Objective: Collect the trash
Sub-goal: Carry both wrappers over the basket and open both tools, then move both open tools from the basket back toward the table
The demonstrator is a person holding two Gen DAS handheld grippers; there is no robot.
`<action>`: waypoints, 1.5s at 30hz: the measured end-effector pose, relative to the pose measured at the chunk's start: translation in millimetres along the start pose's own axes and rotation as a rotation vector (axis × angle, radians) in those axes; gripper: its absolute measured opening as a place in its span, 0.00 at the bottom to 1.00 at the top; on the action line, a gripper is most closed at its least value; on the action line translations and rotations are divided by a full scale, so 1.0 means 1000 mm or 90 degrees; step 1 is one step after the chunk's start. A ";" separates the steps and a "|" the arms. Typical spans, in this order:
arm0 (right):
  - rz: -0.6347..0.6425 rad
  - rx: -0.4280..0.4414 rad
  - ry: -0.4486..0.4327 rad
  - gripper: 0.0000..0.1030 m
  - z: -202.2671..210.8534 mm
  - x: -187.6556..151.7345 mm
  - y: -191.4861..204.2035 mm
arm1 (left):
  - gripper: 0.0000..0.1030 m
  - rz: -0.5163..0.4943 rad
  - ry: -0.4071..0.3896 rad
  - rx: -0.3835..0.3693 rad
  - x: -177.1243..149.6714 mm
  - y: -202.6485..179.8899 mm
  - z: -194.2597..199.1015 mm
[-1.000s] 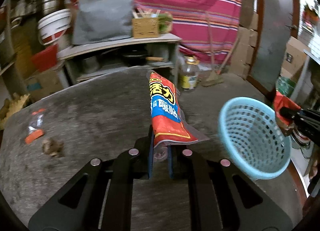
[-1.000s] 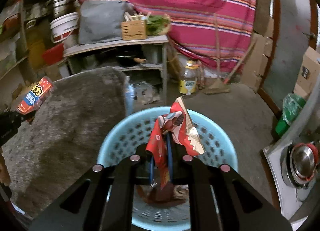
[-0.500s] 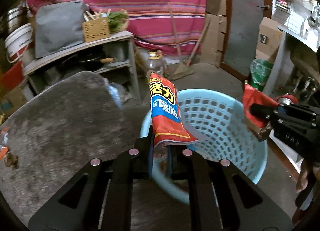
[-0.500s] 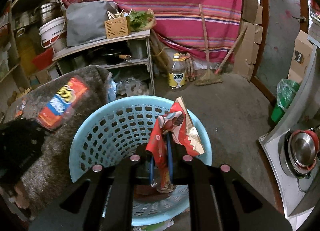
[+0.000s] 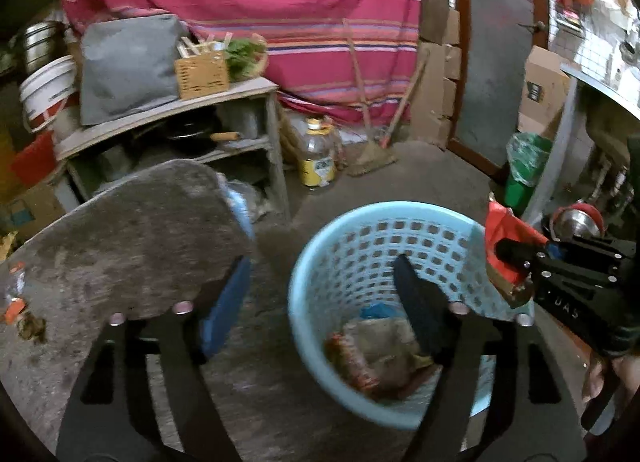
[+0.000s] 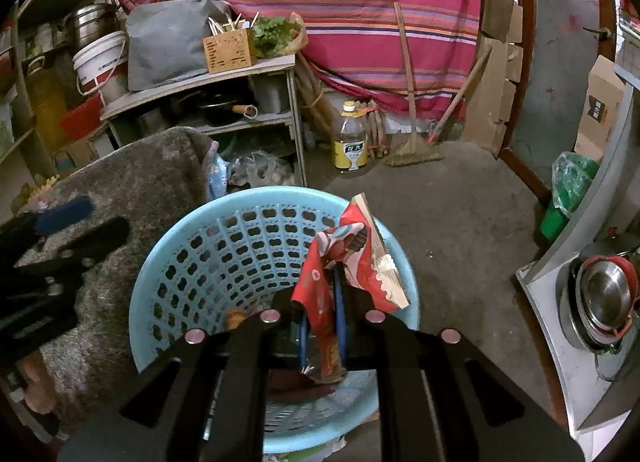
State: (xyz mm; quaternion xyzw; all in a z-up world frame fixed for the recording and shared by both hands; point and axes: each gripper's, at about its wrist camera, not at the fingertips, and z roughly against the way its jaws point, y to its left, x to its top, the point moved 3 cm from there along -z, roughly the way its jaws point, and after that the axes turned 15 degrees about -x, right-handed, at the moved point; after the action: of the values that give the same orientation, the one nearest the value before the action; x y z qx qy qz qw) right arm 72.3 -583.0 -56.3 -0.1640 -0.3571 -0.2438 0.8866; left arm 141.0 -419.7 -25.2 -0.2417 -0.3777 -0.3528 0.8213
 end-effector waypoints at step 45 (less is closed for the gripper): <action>0.090 0.061 -0.047 0.90 0.069 -0.009 0.295 | 0.95 0.207 -0.059 0.354 -0.142 0.356 0.275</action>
State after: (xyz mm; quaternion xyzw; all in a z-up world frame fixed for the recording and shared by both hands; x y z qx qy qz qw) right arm 190.6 -304.0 -49.5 -0.1553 -0.3884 -0.1567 0.8947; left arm 222.1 44.5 -19.9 -0.0814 -0.4532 -0.0885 0.8833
